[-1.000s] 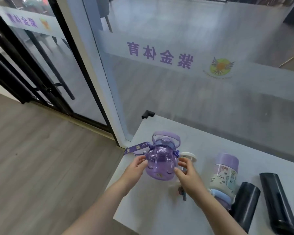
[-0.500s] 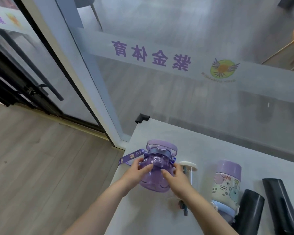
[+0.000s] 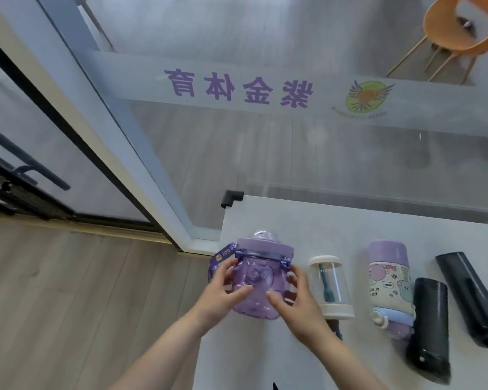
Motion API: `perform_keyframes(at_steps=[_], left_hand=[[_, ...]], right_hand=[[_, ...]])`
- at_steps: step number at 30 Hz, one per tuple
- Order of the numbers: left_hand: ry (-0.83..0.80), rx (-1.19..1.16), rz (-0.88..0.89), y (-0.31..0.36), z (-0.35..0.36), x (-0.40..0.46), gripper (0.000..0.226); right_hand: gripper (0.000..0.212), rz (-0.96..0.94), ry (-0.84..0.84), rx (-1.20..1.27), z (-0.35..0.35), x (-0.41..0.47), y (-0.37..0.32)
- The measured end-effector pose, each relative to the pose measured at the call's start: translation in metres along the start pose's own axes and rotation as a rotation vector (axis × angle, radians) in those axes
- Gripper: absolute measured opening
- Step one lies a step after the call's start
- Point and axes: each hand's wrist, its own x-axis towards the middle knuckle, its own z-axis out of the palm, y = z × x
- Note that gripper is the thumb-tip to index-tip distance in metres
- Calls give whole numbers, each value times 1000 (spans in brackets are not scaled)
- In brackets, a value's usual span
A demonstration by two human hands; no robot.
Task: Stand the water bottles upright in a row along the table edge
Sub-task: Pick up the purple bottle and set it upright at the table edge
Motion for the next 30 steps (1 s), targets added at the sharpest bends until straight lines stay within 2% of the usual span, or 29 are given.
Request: perform_keyframes(at_steps=[6,10,12,17,21,25,30], left_hand=[[-61,108,124,-4,-16,6,86],[-27,235,215,-9,-18,0,95],[-2,287,272,-14,-17,-2,97],[-2,325,271,-23,-17,-6,101],[-95,321,277,-25,-25,-9,97],[-181,282,206,-17,-41,-14,87],[-178,400,268,-6,-58,-30,84]], right_hand=[[88,-102,39,-4,11,-3,-5],[99,-109,61,-110,17,-6,-3],[99,-87,77,-140,21,-9,-2],[87,-83,49,-44,22,-13,4],[84,-91,15,-75,17,-16,3],[82,-188,-2,-230,4,-21,3],[73,-339,-68,-322,-7,-28,2]])
